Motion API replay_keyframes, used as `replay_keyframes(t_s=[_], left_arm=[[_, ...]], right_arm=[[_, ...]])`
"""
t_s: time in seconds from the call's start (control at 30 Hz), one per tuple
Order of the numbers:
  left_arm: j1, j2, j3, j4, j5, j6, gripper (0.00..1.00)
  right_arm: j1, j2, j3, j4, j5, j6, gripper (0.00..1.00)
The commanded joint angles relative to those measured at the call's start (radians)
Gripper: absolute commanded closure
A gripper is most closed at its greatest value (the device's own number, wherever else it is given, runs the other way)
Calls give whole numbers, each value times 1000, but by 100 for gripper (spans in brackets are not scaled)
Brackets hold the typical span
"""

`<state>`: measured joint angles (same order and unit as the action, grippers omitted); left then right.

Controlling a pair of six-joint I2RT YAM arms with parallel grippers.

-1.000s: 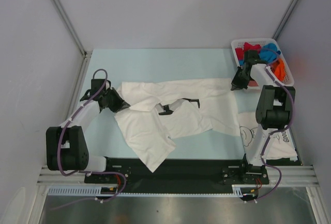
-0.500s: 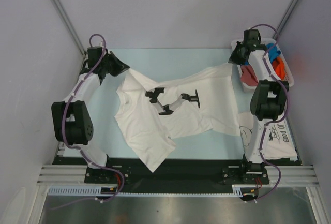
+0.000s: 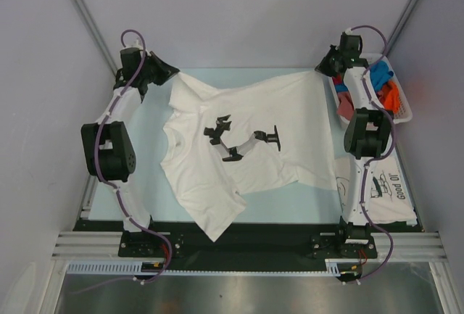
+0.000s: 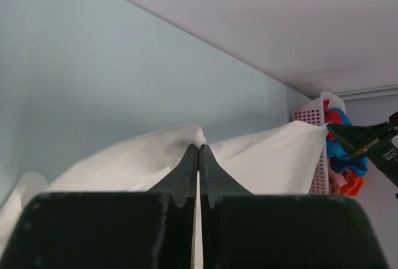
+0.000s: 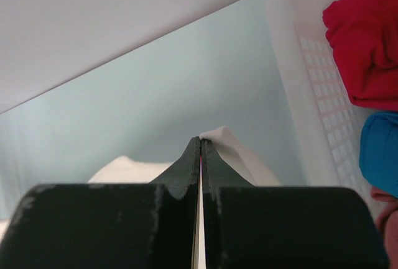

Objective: Fold and stack the t-shirts
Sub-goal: Fold the tshirt

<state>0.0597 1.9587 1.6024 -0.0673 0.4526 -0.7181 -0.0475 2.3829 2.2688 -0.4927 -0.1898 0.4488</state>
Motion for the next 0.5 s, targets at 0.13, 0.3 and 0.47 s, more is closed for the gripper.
replay_keyframes(t_s=[0.13,0.3,0.47], left_arm=[[32,9,111,41,29,-24,100],[29,22,119,41,93,-43,100],[26,-43,33,-8,93,-3,100]], right_arm=[[-14,1,45,39,-31,30,100],[-22,-25,-1,39,-31,25,100],[-25,-102,-118,45,-36,25,100]])
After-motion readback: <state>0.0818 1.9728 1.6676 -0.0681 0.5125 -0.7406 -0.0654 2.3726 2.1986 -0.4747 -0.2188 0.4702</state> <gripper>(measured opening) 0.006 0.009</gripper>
